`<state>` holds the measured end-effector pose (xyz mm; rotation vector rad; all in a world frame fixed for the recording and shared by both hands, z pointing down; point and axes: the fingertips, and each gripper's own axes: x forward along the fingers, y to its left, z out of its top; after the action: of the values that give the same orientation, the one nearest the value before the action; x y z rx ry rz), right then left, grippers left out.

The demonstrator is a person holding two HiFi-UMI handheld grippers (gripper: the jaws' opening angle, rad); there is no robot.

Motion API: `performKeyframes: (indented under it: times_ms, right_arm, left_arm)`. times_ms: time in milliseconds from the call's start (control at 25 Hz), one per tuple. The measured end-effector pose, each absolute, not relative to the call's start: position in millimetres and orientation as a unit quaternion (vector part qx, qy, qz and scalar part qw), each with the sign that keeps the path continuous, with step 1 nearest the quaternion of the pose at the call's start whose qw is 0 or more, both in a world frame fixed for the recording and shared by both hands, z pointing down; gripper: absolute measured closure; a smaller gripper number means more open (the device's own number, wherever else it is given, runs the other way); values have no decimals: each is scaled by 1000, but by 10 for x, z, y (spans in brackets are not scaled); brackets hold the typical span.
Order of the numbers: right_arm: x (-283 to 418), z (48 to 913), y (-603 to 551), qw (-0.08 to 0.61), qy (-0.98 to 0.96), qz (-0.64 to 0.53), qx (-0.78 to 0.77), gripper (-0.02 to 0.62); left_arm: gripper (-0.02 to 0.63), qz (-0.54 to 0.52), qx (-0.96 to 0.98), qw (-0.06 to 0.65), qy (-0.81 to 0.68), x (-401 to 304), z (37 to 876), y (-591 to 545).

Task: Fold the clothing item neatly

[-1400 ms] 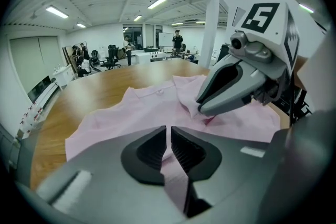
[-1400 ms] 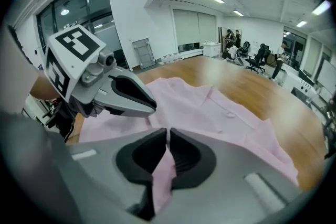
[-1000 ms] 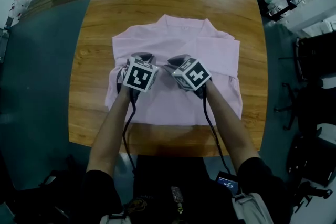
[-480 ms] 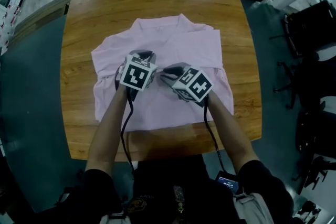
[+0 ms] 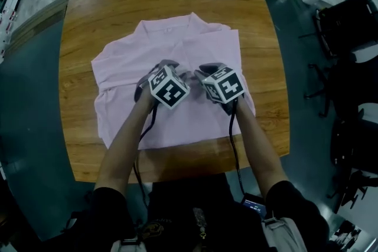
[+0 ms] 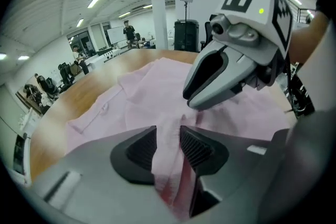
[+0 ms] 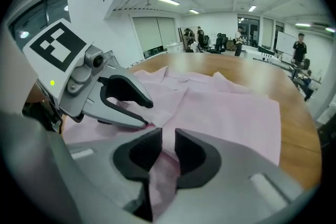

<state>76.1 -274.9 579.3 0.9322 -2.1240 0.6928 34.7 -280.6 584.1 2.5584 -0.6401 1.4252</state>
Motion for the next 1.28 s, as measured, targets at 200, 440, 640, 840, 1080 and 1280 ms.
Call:
performKeyframes:
  times_ms: [200, 440, 640, 840, 1080, 1280]
  right_arm:
    - [797, 5946, -2707, 357, -818, 283, 351, 520]
    - [824, 6030, -2683, 360, -816, 289, 348, 520]
    - [826, 6052, -2710, 363, -815, 285, 351, 520]
    - [830, 6063, -2717, 365, -813, 285, 353, 520]
    - [827, 6066, -2719, 363, -810, 287, 360, 523]
    - [828, 6056, -2743, 354, -812, 286, 366, 528]
  left_arm:
    - [579, 473, 833, 71, -278, 222, 5888, -3006]
    - [580, 362, 829, 167, -391, -425, 5609, -3378]
    - [548, 396, 799, 209, -402, -1069, 5815, -3471]
    - [538, 401, 783, 214, -425, -1423, 5762, -3479]
    - [549, 375, 844, 175, -342, -721, 5520, -3183]
    - [549, 444, 843, 136, -273, -374, 5824, -2978]
